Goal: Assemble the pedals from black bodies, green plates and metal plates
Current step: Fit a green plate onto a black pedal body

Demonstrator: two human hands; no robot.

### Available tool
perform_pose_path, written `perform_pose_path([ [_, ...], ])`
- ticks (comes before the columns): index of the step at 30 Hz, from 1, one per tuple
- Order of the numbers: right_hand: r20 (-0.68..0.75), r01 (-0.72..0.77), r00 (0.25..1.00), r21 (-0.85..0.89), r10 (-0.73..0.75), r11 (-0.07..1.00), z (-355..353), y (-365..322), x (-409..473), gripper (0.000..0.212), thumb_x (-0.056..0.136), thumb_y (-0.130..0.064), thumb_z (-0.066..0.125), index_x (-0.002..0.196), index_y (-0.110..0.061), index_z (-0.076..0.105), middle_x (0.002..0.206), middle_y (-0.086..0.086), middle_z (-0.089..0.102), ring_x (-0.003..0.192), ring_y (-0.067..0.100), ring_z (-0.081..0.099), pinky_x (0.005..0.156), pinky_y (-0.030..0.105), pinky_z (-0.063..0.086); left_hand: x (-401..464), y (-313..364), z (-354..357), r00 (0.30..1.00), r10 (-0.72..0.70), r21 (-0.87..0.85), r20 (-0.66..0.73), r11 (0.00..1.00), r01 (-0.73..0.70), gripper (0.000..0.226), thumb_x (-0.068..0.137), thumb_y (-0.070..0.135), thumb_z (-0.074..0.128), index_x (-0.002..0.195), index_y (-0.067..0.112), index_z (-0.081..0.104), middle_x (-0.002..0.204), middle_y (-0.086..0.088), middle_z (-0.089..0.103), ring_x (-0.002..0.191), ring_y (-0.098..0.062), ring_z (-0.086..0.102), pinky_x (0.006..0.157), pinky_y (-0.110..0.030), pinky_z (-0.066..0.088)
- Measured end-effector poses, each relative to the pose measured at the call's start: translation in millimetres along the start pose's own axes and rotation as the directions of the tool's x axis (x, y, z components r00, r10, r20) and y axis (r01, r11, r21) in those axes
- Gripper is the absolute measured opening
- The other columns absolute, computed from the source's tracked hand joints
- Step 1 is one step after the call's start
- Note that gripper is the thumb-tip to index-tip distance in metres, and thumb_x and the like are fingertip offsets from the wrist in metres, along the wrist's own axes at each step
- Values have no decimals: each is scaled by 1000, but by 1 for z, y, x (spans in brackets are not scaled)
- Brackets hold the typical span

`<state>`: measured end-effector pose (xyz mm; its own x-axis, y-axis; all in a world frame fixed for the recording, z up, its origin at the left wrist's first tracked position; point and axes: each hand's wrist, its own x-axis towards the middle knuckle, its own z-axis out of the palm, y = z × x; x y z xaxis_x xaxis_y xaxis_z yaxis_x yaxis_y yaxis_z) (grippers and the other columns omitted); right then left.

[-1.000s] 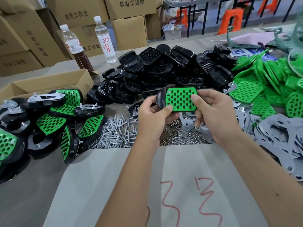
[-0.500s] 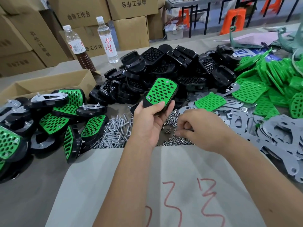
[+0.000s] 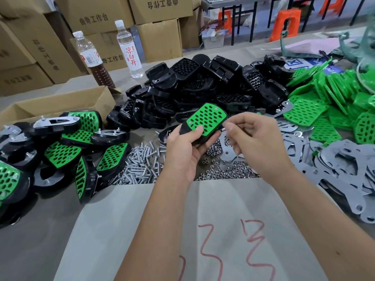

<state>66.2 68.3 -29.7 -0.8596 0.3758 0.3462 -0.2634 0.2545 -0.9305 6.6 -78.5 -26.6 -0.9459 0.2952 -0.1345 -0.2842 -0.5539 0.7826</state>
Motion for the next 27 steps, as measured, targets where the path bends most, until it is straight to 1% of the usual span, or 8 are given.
perform_pose_path([
  [3, 48, -1, 999, 76, -3, 997, 1, 0, 0, 20, 101, 1, 58, 100, -10, 75, 76, 5, 76, 61, 24, 65, 55, 30, 55, 0, -1, 0, 999, 7, 8, 32, 1000, -8, 25, 103, -6, 47, 122, -9, 63, 116, -26, 75, 101, -40, 76, 84, -40, 64],
  [10, 23, 81, 997, -95, -79, 992, 8, 3, -4, 20, 100, -2, 63, 90, -15, 75, 68, 2, 71, 53, 17, 65, 48, 23, 53, -2, -9, 4, 997, 57, 186, 51, 980, -65, 25, 101, -7, 50, 119, -1, 67, 111, -20, 77, 90, -28, 76, 73, -34, 62],
  [14, 18, 117, 993, -126, -116, 985, 10, 3, -5, 20, 99, -3, 65, 90, -17, 77, 68, -1, 69, 53, 15, 63, 48, 23, 52, -2, -11, 7, 996, 74, 221, 59, 972, -85, 29, 101, -7, 51, 125, 0, 65, 120, -24, 73, 95, -30, 73, 78, -39, 62],
  [16, 28, 197, 980, -242, -196, 950, 10, 2, -5, 17, 97, -5, 67, 89, -15, 78, 68, -6, 67, 57, 11, 63, 53, 25, 52, -2, -14, 9, 995, 80, 236, 55, 968, -91, 31, 100, -8, 51, 125, 3, 66, 120, -24, 73, 99, -32, 72, 80, -42, 63],
  [18, 52, 300, 951, -402, -306, 865, 10, 0, -5, 13, 96, -6, 69, 88, -12, 78, 72, -7, 69, 66, 11, 63, 65, 31, 53, -3, -17, 11, 996, 85, 245, 35, 965, -91, 34, 100, -9, 52, 126, 6, 68, 118, -20, 75, 103, -31, 74, 83, -43, 64],
  [21, 67, 387, 908, -508, -413, 769, 13, -1, -5, 11, 95, -5, 69, 89, -8, 77, 79, -1, 73, 74, 15, 64, 73, 34, 50, -4, -19, 13, 995, 99, 242, 9, 965, -98, 36, 100, -9, 54, 127, 9, 69, 117, -16, 76, 108, -29, 75, 84, -40, 64],
  [24, -31, 350, 911, -464, -410, 814, 18, 0, -7, 5, 92, -4, 74, 95, -8, 74, 78, 0, 72, 73, 14, 63, 70, 33, 52, -6, -21, 17, 996, 91, 205, -13, 975, -87, 35, 100, -7, 55, 128, 10, 69, 121, -19, 74, 111, -32, 73, 89, -43, 63],
  [27, -72, 328, 915, -439, -397, 836, 15, 1, -5, 7, 91, -4, 76, 87, -5, 70, 75, 2, 69, 67, 21, 65, 64, 42, 53, -7, -22, 18, 998, 53, 154, -34, 987, -47, 30, 102, -3, 54, 127, 7, 68, 115, -17, 74, 93, -21, 74, 78, -36, 63],
])
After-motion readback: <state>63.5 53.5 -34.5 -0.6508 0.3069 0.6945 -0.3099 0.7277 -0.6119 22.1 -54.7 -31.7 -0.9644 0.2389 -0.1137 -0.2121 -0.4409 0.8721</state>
